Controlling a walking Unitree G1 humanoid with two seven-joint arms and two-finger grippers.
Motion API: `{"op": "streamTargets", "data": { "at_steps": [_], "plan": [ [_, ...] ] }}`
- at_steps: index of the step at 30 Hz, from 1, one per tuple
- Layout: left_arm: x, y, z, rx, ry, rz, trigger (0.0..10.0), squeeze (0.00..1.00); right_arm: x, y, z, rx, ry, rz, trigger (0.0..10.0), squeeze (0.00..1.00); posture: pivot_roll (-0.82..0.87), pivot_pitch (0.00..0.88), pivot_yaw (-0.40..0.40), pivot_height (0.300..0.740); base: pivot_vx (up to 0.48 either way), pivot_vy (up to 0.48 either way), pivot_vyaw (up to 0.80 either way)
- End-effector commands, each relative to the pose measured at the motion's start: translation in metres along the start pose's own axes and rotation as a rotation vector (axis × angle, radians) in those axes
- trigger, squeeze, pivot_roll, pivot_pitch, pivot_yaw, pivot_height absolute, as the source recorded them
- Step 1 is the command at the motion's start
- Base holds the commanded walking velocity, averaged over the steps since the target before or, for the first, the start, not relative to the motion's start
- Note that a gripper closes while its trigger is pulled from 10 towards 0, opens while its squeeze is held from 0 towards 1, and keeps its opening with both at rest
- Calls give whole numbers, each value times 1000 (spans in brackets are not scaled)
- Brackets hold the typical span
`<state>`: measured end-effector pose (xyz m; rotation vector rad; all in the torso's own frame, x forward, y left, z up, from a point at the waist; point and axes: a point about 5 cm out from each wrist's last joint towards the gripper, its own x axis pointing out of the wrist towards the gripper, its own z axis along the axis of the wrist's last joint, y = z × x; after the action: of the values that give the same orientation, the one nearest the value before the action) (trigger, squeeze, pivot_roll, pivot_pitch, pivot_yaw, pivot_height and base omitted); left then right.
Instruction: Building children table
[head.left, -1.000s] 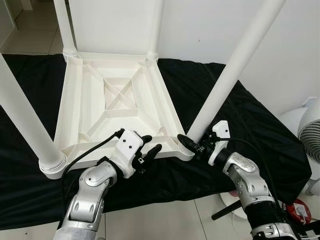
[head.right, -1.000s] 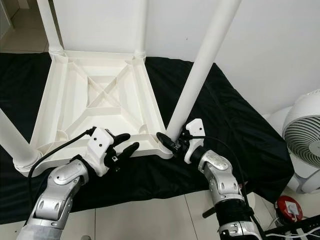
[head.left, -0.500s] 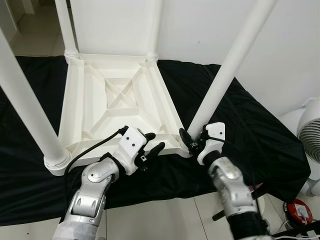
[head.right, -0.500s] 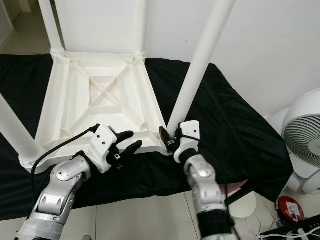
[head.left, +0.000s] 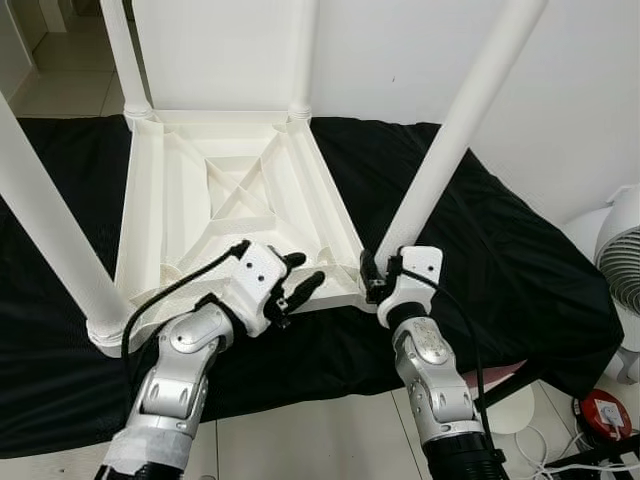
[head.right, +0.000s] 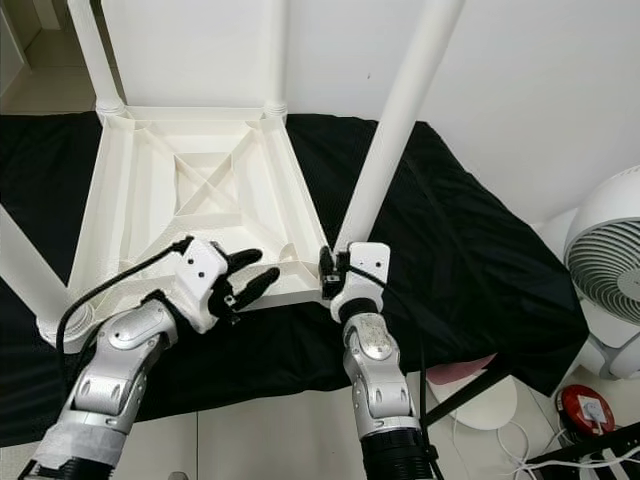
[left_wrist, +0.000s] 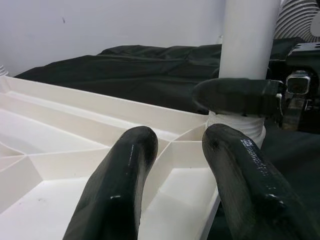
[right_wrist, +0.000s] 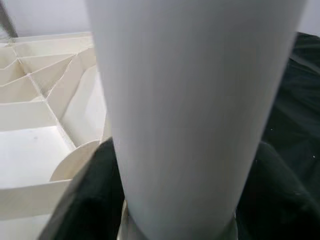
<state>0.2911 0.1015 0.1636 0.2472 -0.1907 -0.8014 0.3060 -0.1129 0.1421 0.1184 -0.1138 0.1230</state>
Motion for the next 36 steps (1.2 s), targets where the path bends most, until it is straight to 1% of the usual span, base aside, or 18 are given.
{"op": "streamTargets", "data": {
  "at_steps": [1, 3, 5, 6, 7, 8, 9, 10, 11, 13, 14, 16, 17, 19, 22, 23, 32, 36],
  "plan": [
    [2, 3, -2, -17, -7, 100, 10000, 0, -2, -4, -2, 10, 6, 41, 10000, 1000, 46, 51, -92, 740, 0, 0, 0],
    [2, 3, -1, -20, -10, 100, 10000, 0, -3, -4, -1, 8, 5, 66, 10000, 1000, 46, 51, -92, 740, 0, 0, 0],
    [3, 1, -2, -17, -13, 94, 10000, 0, -6, -8, 0, -23, 4, 155, 10000, 1000, 53, 52, -91, 740, 0, 0, 0],
    [3, 0, -2, -15, -14, 91, 10000, 0, -7, -11, 1, -43, 14, 219, 10000, 478, 55, 52, -89, 740, 0, 0, 0],
    [3, 0, -2, -15, -14, 91, 10000, 0, -7, -11, 1, -43, 14, 219, 10000, 478, 55, 52, -89, 740, 0, 0, 0],
    [3, 0, -2, -14, -14, 89, 10000, 0, -8, -14, 1, -56, 23, 263, 10000, 0, 57, 53, -88, 740, 0, 0, 0],
    [3, 0, -2, -14, -14, 89, 10000, 0, -8, -14, 1, -56, 23, 263, 10000, 0, 57, 53, -88, 740, 0, 0, 0],
    [3, -1, -3, -8, -9, 79, 10000, 0, -9, -21, 2, -142, 43, 379, 10000, 0, 56, 51, -80, 740, 0, 0, 0],
    [3, -1, -3, -8, -9, 79, 10000, 0, -9, -21, 2, -142, 43, 379, 10000, 0, 56, 51, -80, 740, 0, 0, 0],
    [4, -1, -3, -4, -8, 74, 10000, 0, -8, -24, 2, -184, 57, 454, 10000, 0, 60, 49, -81, 740, 0, 0, 0],
    [4, -1, -3, -4, -8, 74, 10000, 0, -8, -24, 2, -184, 57, 454, 10000, 0, 60, 49, -81, 740, 0, 0, 0],
    [4, 1, -2, -3, -13, 76, 10000, 0, -6, -26, 2, -203, 68, 543, 10000, 0, 66, 42, -82, 740, 0, 0, 0],
    [4, 1, -2, -3, -13, 76, 10000, 0, -6, -26, 2, -203, 68, 543, 10000, 0, 66, 42, -82, 740, 0, 0, 0],
    [3, 2, -2, -1, -15, 80, 10000, 0, -3, -25, 2, -218, 79, 633, 10000, 0, 64, 37, -81, 740, 0, 0, 0],
    [3, 3, -2, 0, -15, 81, 10000, 0, -1, -26, 2, -232, 88, 659, 10000, 0, 58, 34, -77, 740, 0, 0, 0],
    [4, 3, -3, -1, -16, 80, 10000, 0, 5, -27, -2, -251, 117, 703, 0, 0, 53, 25, -78, 740, 0, 0, 0],
    [6, 2, -2, -2, -20, 67, 10000, 0, 12, -33, -3, -263, 140, 755, 0, 0, 58, 20, -81, 740, 0, 0, 0],
    [2, 0, -4, -3, -14, 53, 10000, 0, 10, -35, -7, -207, 150, 769, 0, 0, 75, 12, -87, 740, 0, 0, 0]
  ]
}}
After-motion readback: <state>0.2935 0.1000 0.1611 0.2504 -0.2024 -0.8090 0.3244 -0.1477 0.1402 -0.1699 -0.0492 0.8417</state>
